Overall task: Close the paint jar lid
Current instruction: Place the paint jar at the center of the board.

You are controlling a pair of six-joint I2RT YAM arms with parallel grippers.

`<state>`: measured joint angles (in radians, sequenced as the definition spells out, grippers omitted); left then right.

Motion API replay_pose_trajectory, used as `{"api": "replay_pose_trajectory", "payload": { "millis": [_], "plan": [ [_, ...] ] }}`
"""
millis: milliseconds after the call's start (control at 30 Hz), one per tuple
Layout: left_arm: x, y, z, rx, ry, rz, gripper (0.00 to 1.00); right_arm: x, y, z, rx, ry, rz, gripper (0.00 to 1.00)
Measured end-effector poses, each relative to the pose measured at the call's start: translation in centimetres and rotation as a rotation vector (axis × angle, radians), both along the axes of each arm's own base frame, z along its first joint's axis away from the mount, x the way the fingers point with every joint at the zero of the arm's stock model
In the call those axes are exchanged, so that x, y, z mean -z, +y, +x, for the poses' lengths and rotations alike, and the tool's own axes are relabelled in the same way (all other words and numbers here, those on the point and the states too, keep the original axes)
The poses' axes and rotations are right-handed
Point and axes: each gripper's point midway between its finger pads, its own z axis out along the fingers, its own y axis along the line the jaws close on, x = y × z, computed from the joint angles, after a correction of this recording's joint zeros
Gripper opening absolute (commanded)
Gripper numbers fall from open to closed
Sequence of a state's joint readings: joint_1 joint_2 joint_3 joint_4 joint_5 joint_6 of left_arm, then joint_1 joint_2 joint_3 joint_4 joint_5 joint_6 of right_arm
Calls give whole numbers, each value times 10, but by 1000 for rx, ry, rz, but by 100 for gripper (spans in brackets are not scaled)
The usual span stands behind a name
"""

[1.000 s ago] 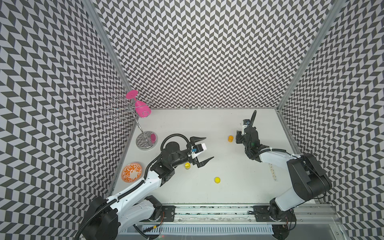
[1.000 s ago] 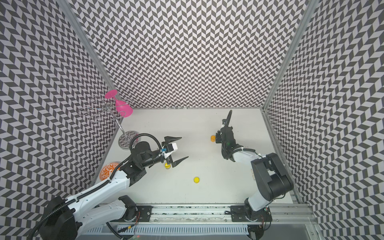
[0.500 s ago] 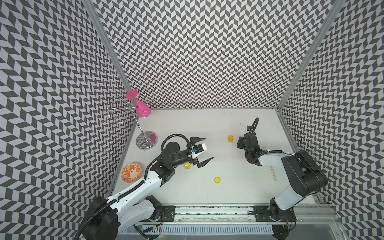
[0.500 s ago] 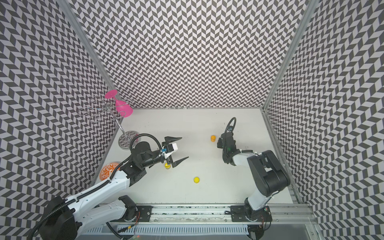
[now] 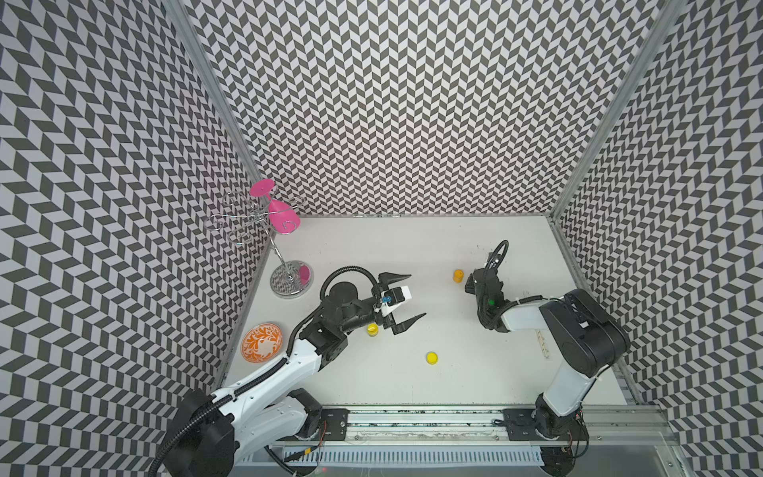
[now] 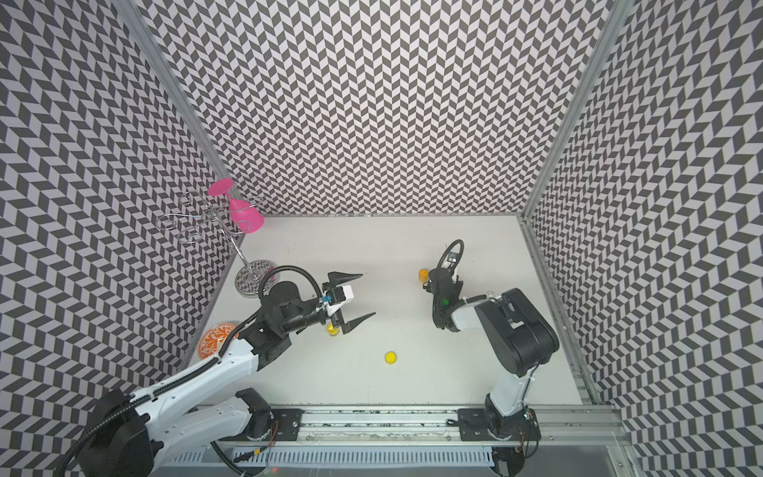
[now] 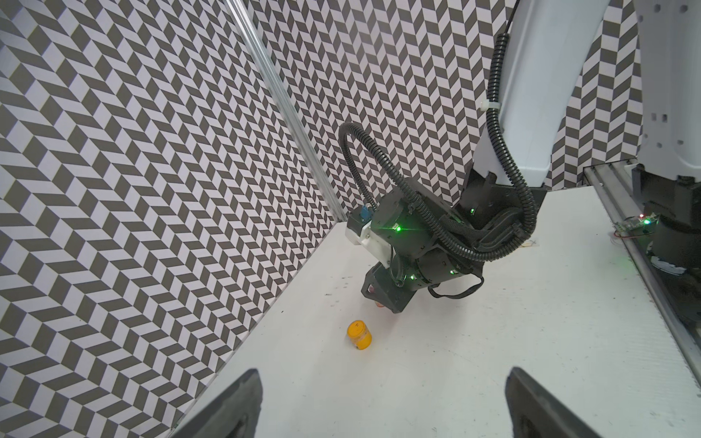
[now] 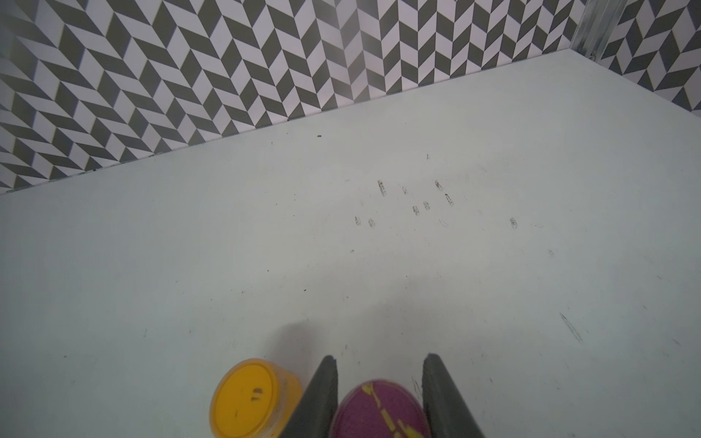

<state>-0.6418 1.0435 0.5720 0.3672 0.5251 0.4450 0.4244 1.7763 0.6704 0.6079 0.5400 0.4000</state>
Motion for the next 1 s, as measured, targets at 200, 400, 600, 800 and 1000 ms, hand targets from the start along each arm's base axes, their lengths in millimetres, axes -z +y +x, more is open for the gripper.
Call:
{"api": "replay_pose_trajectory", "payload": {
  "millis": [200, 400, 600, 800, 1000],
  "plan": [
    [12, -3, 5, 0, 40, 28, 100, 10, 1, 9, 17, 12, -16, 0],
    [13, -3, 5, 0, 42, 29, 100, 8, 3, 16, 25, 12, -14, 0],
    [12, -3, 5, 0, 41, 28, 100, 13, 5, 18, 31, 26, 2, 0],
    [12, -3, 5, -1, 47, 25, 100, 27, 4, 14, 33, 54, -4, 0],
    [12, -3, 5, -1, 50, 23, 100, 27, 5, 14, 34, 54, 0, 0]
  ]
}}
